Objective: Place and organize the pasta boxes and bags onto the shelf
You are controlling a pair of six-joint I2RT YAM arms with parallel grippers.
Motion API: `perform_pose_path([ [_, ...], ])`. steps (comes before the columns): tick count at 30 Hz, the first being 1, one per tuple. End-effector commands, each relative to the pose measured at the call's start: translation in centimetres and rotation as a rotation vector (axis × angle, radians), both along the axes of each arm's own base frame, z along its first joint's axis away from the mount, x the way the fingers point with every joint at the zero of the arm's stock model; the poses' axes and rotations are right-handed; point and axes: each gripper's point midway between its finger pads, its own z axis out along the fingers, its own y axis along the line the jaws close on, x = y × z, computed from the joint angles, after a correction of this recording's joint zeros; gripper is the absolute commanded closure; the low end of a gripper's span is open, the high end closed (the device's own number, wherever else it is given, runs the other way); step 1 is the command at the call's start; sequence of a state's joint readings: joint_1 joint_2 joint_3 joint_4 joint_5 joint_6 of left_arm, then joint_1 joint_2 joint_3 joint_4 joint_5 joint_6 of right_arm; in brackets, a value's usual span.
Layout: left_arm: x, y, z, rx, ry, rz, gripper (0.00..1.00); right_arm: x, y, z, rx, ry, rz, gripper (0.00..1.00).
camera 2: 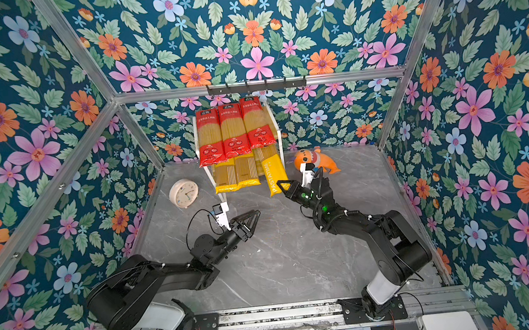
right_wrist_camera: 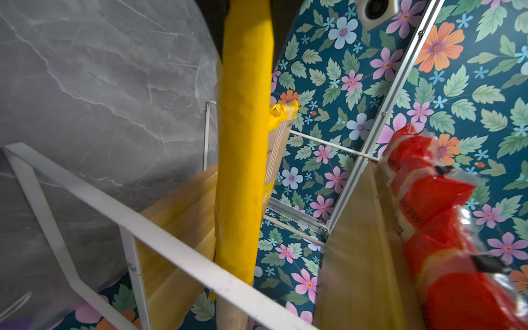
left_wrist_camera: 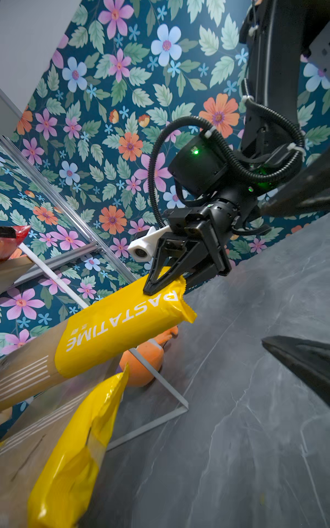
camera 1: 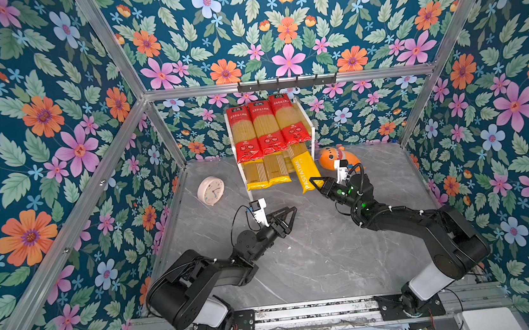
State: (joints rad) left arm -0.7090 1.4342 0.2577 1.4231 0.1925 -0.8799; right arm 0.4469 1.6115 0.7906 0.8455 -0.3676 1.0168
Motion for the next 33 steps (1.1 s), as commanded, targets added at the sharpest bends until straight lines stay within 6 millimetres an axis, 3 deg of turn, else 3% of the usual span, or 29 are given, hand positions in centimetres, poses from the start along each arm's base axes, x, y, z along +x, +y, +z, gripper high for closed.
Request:
perform_pose_path([
  [1,-0.3,1.1,-1.5,0.089,0.004,0.049,0.32,0.9,0.6,3.8,0.061,-0.101,0.012,1.00],
  [4,-0.7,2.0,-2.0,0.133,0.011,0.073,0.31,1.9,0.9,4.4,0.080,-0.082,0.003,1.00],
  [5,-0.8,2.3,-2.2,0.146,0.014,0.079,0.31,2.7,1.2,3.1,0.078,-0.045,-0.002,1.00],
  [13,-1.5,3.5,-3.1,0.176,0.030,0.107,0.31,6.2,2.6,1.8,0.167,0.097,-0.025,1.00],
  [16,-1.5,3.6,-3.3,0.180,0.033,0.109,0.31,7.0,3.1,1.2,0.182,0.131,-0.021,0.93],
  [23,-1.5,3.6,-3.5,0.189,0.034,0.109,0.31,6.6,3.0,0.3,0.165,0.169,0.012,0.64],
  [28,-1.5,3.4,-3.6,0.192,0.034,0.105,0.31,5.8,2.4,-0.3,0.155,0.195,0.032,0.57],
  [33,-1.5,3.4,-3.8,0.194,0.037,0.104,0.31,4.8,2.2,-1.4,0.151,0.226,0.051,0.57],
])
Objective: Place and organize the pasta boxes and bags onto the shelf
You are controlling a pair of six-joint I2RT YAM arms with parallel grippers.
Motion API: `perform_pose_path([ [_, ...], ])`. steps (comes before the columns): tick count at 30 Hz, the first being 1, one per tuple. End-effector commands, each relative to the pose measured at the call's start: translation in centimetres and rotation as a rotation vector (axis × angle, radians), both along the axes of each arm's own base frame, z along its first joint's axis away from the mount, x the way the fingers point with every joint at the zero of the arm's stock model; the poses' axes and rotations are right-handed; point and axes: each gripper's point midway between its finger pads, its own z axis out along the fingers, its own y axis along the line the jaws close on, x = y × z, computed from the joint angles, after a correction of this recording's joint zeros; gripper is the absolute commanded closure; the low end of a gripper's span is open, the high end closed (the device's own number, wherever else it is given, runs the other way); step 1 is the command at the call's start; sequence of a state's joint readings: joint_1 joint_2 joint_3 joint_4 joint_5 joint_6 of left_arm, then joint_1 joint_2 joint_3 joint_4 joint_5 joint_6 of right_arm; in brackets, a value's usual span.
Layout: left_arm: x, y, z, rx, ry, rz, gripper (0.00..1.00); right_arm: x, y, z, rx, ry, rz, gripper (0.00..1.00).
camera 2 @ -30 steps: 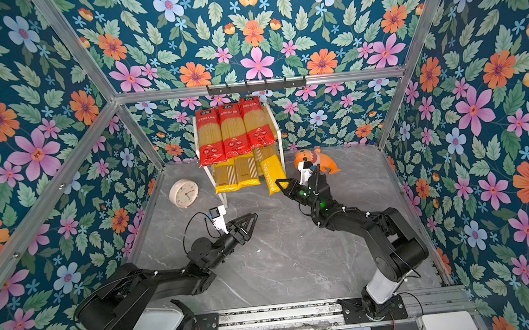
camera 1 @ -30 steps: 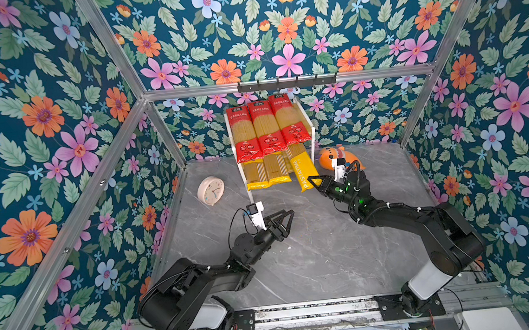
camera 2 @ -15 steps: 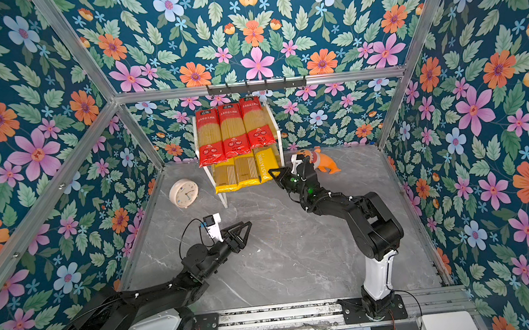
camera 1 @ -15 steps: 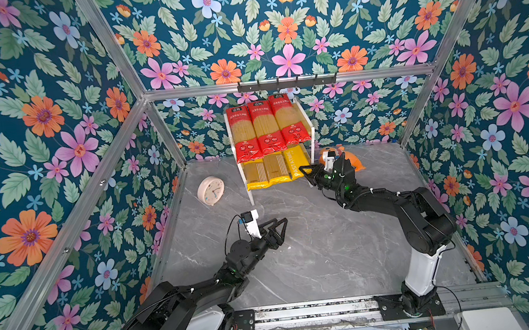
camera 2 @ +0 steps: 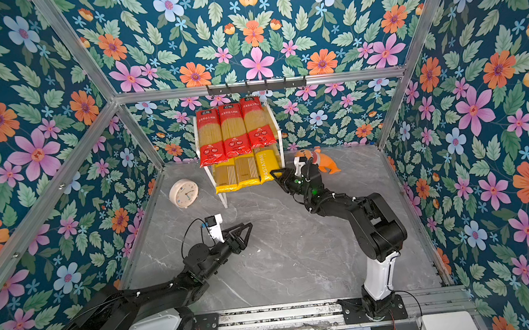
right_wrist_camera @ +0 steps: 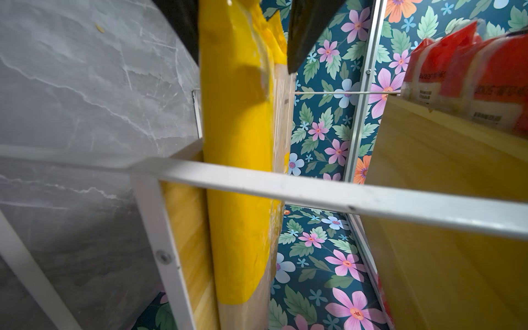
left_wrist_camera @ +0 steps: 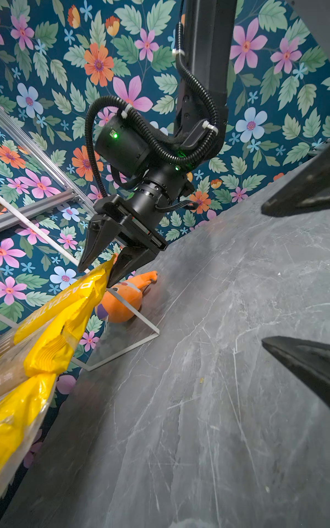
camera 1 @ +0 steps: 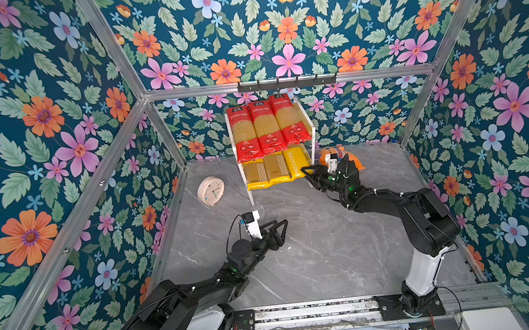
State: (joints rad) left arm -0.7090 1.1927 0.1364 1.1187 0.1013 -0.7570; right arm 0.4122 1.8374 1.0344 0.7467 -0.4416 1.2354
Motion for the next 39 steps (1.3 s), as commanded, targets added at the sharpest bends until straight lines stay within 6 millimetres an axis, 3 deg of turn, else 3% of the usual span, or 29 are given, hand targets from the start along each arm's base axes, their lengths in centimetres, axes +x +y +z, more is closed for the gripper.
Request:
perform_pose_path([
  [1,0.1,0.0,0.4,-0.004,-0.018,0.003,0.31,-0.7,0.5,0.8,0.040,-0.012,0.037,0.59],
  [4,0.0,0.0,0.3,-0.003,-0.016,0.000,0.31,-0.6,0.6,1.1,0.053,-0.021,0.049,0.64],
  [10,0.0,0.0,0.3,-0.002,-0.019,0.001,0.31,0.1,1.0,2.1,0.052,-0.042,0.054,0.84],
  [18,-0.1,0.3,0.3,0.000,-0.021,0.007,0.31,0.9,1.1,1.7,0.047,-0.033,0.061,0.89],
  [24,-0.1,0.3,0.4,0.005,-0.026,0.011,0.31,0.6,1.0,1.4,0.051,-0.023,0.066,0.85],
  [31,-0.2,0.5,0.4,0.012,-0.028,0.013,0.31,0.1,0.7,1.5,0.044,-0.025,0.069,0.74],
  [39,-0.1,1.9,0.9,0.116,-0.071,0.075,0.31,-2.5,-0.3,-0.3,-0.027,-0.013,0.089,0.63],
])
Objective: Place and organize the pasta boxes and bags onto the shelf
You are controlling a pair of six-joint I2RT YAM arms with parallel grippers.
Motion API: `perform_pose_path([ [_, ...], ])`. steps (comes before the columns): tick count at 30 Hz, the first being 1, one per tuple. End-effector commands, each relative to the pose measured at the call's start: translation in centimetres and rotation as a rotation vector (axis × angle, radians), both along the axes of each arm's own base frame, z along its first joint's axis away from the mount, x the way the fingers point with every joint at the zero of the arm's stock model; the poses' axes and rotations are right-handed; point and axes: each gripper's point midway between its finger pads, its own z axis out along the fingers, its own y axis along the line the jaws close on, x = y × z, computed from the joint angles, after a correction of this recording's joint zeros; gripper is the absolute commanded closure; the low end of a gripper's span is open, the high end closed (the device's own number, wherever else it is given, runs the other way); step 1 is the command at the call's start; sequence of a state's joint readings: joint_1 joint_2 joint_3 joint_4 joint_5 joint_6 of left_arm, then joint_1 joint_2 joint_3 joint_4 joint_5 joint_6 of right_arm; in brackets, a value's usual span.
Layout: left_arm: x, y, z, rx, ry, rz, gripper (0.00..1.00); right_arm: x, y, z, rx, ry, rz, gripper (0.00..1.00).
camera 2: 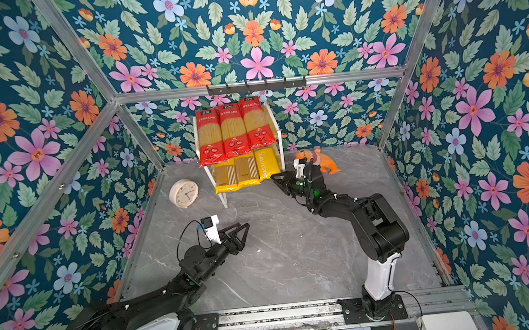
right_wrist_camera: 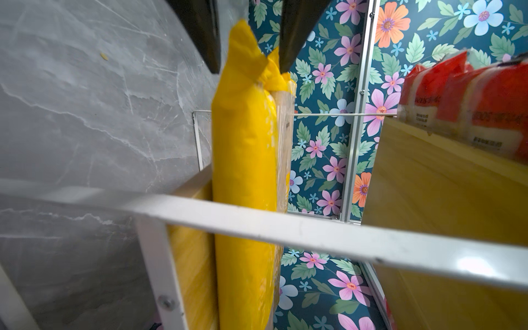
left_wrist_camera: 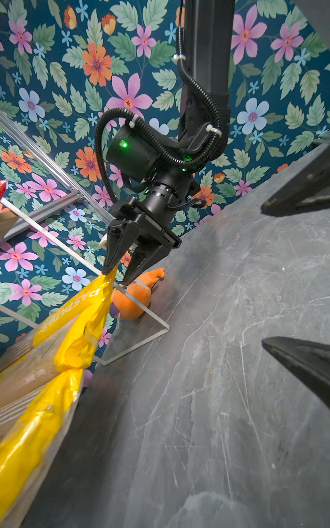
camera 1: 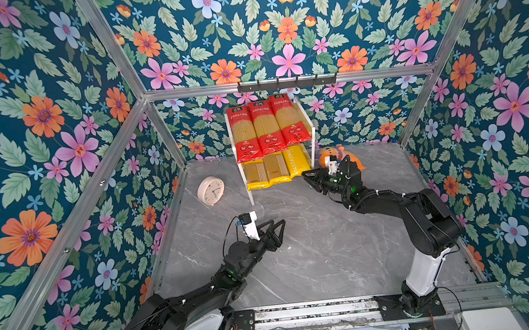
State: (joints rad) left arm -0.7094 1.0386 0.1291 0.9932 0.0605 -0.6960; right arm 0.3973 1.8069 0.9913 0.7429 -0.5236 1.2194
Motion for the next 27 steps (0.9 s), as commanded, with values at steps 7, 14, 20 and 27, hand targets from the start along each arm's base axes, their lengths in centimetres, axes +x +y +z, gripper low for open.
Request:
perform_pose_path([
  [7,1.2,4.7,-0.9,0.267,-0.015,0.240,0.30,-4.6,-2.8,-1.5,-0.228,-0.060,0.018,0.59],
  [14,2.6,10.6,-0.3,0.555,-0.035,0.543,0.28,-7.4,-9.3,-3.4,-0.562,-0.085,-0.106,0.54],
  [20,3.9,14.7,0.8,0.786,-0.086,0.763,0.26,-7.4,-17.0,-3.1,-0.688,-0.079,-0.297,0.49],
  [27,4.7,21.2,-0.6,0.888,-0.036,1.000,0.25,-8.2,-26.7,0.4,-1.053,-0.227,-0.640,0.36],
])
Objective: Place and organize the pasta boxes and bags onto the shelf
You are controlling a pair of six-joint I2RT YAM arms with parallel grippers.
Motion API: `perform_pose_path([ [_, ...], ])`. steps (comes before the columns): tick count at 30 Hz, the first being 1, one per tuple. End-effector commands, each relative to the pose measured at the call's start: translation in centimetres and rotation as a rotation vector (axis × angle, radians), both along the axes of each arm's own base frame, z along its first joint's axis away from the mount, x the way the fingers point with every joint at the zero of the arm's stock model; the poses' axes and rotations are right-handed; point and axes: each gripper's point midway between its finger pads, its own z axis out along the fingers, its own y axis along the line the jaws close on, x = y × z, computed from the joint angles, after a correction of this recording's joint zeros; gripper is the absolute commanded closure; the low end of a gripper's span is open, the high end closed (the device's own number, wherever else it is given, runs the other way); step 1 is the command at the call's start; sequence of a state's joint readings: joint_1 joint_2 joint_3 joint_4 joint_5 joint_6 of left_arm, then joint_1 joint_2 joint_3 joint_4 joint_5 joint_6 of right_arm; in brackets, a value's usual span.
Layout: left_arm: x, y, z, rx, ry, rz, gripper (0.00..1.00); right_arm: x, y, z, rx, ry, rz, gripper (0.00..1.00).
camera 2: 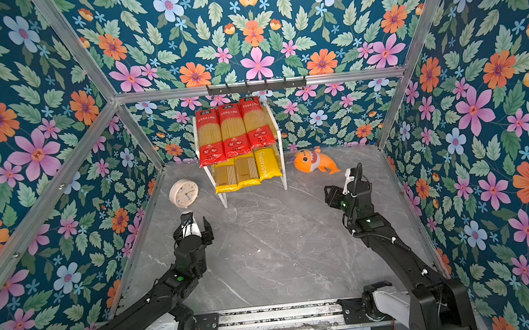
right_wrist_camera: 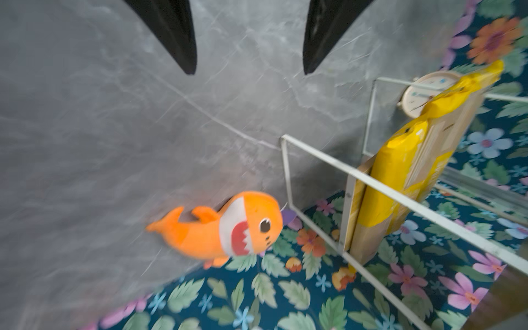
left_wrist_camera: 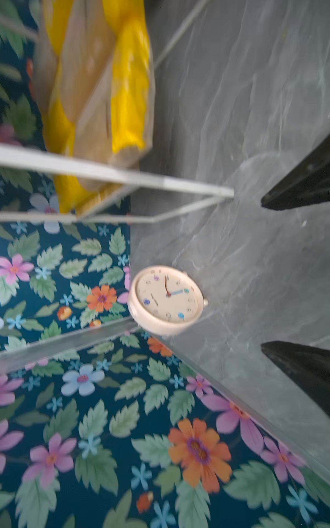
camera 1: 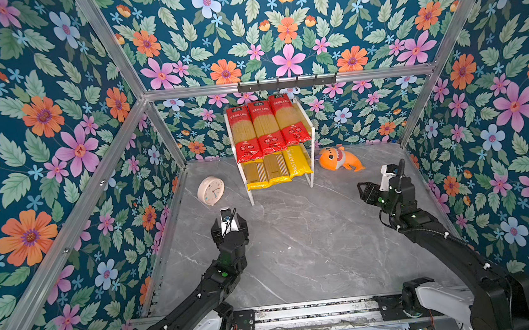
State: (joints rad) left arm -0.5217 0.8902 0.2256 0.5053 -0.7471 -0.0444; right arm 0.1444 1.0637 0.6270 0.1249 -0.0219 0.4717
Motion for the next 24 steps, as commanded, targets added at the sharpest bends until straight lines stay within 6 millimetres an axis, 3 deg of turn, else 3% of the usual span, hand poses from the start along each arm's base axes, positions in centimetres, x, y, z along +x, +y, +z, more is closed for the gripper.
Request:
perform_pose_path([
  [1,0.1,3.7,0.5,0.022,-0.064,0.145,0.25,-0.4,-5.8,0.3,-0.267,-0.046,-0.210,0.35],
  [4,0.4,5.7,-0.7,0.018,-0.068,0.204,0.25,-0.4,-8.2,-0.2,-0.336,-0.085,-0.307,0.35],
  [7,0.9,6.1,-1.9,0.024,-0.064,0.187,0.25,-0.2,-9.2,-1.8,-0.388,-0.067,-0.349,0.34],
  [14,3.1,5.5,-2.1,-0.014,-0.106,0.034,0.24,-0.6,-10.4,-5.2,-0.475,-0.027,-0.384,0.34],
  [19,4.1,6.2,-2.1,-0.060,-0.115,0.026,0.24,-0.2,-10.5,-4.9,-0.501,-0.086,-0.384,0.34],
  [24,6.3,5.4,-2.4,-0.086,-0.129,-0.046,0.24,-0.5,-11.1,-6.4,-0.465,-0.069,-0.393,0.34],
])
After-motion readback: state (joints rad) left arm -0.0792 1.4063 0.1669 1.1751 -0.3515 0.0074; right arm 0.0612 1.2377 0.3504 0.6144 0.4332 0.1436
